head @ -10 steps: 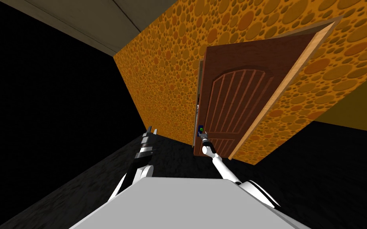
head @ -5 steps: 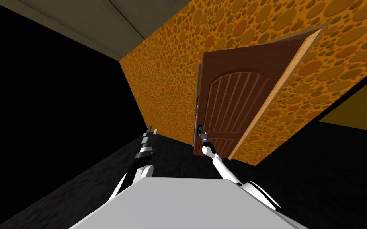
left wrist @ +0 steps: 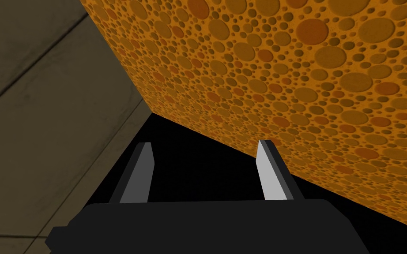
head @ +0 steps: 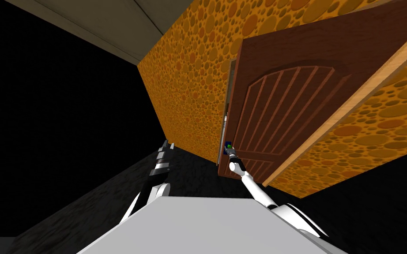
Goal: Pull the door open
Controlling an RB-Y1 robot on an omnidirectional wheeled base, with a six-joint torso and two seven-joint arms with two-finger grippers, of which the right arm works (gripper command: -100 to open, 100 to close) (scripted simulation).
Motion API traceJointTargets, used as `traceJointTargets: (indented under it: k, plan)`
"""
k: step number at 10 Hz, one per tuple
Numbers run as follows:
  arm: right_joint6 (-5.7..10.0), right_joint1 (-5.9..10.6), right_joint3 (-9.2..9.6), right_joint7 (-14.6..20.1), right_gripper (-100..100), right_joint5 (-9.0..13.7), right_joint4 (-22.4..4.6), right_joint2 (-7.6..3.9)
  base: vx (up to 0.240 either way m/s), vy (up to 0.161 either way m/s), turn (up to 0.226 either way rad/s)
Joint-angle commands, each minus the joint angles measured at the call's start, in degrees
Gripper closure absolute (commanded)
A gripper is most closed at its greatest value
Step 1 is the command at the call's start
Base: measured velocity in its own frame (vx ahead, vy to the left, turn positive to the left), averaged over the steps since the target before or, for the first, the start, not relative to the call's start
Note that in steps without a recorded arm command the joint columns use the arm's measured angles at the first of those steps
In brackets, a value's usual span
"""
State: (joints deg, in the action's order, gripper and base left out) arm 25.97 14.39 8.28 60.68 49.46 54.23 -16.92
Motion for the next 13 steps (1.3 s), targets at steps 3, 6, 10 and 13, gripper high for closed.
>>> traceJointTargets:
  k: [3, 6, 10, 13]
  plan:
    - [1.03, -0.59, 0.33, 2.6, -100, 0.3, -1.0, -2.46, 0.064, 0.004, 0.068]
    - [0.87, -0.77, 0.4, 2.1, 100, 0.2, -0.7, -2.12, 0.004, -0.003, -0.007]
    - [0.87, -0.77, 0.4, 2.1, 100, 0.2, -0.7, -2.12, -0.001, -0.001, 0.003]
    - [1.0, -1.58, 2.53, 5.2, 100, 0.5, 0.4, -4.45, -0.189, -0.075, 0.178]
